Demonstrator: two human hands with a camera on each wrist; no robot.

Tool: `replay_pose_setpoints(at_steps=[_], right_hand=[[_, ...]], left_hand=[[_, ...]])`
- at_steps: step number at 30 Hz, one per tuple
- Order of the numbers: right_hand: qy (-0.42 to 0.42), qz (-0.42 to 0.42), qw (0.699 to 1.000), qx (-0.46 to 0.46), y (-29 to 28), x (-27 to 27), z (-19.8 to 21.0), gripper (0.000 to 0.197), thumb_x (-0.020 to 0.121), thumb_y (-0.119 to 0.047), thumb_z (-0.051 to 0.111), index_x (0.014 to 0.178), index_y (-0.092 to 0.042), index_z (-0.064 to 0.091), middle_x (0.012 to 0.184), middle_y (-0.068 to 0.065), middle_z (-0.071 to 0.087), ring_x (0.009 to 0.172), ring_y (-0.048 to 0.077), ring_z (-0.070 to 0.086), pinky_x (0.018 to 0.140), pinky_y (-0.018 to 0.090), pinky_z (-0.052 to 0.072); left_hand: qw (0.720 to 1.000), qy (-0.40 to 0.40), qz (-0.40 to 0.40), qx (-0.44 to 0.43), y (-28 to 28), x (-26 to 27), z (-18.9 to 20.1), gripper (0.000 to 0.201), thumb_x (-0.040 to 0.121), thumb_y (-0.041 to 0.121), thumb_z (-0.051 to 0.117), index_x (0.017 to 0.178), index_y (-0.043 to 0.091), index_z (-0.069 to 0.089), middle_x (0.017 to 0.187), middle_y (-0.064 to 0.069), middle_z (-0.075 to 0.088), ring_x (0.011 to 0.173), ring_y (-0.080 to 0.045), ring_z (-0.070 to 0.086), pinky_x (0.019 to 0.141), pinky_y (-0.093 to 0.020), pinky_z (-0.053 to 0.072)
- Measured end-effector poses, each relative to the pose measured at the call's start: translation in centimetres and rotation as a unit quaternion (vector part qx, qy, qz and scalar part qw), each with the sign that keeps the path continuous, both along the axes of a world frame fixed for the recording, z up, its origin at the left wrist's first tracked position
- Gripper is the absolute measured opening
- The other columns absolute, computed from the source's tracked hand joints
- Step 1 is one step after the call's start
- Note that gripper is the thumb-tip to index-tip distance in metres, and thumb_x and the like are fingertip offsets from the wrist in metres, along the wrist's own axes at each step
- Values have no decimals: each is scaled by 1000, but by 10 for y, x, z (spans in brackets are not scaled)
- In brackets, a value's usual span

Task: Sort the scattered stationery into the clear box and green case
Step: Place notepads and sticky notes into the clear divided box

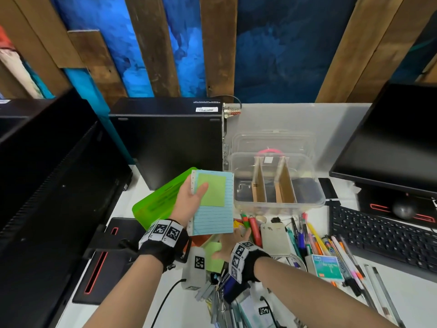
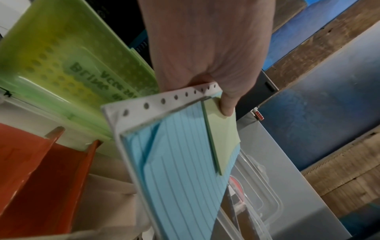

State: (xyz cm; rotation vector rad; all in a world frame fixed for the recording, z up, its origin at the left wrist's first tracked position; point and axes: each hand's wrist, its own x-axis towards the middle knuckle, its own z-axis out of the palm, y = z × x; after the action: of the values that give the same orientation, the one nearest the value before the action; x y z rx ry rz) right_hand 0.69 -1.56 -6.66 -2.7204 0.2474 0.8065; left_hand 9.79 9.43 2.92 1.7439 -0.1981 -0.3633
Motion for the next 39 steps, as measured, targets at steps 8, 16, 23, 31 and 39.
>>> replay_pose_setpoints(at_steps=[8,16,23,31,39], right_hand=[[-79,-164,962,204,-22,-10,28,31,87,-21,63,117,-13,57,118,6,62,110,22,57,92,29,46],[-306,-439,793,291,-85,-39,57,17,94,-18,56,105,-5,53,86,-2,54,84,17,54,65,20,39],[-403,-488,634,444,-127,-10,116,13,94,-18,55,86,-29,56,99,2,57,96,23,56,91,40,46],[-469,-270,793,280,-123,-12,123,10,91,-10,58,96,-19,59,95,-17,60,97,8,57,86,22,41],[-496,-348,739,294,-113,-8,119,5,86,-11,66,85,-15,63,80,-20,59,80,2,55,73,19,41]], left_hand=[[999,-8,21,-32,-9,-6,4,25,97,23,53,120,13,54,111,-5,68,98,-19,68,86,-44,56],[997,-8,48,-52,-36,-9,7,24,97,20,53,119,12,52,112,-9,66,101,-24,66,86,-45,55],[993,67,-51,-77,-71,-28,10,27,96,19,55,122,16,52,114,-11,67,102,-29,66,90,-55,51],[976,150,-78,-138,-89,-49,12,30,96,37,51,123,26,55,119,-8,67,112,-28,63,100,-53,45],[978,158,-76,-113,-93,-50,8,70,81,65,59,137,25,45,134,-1,58,120,-18,58,103,-42,44]])
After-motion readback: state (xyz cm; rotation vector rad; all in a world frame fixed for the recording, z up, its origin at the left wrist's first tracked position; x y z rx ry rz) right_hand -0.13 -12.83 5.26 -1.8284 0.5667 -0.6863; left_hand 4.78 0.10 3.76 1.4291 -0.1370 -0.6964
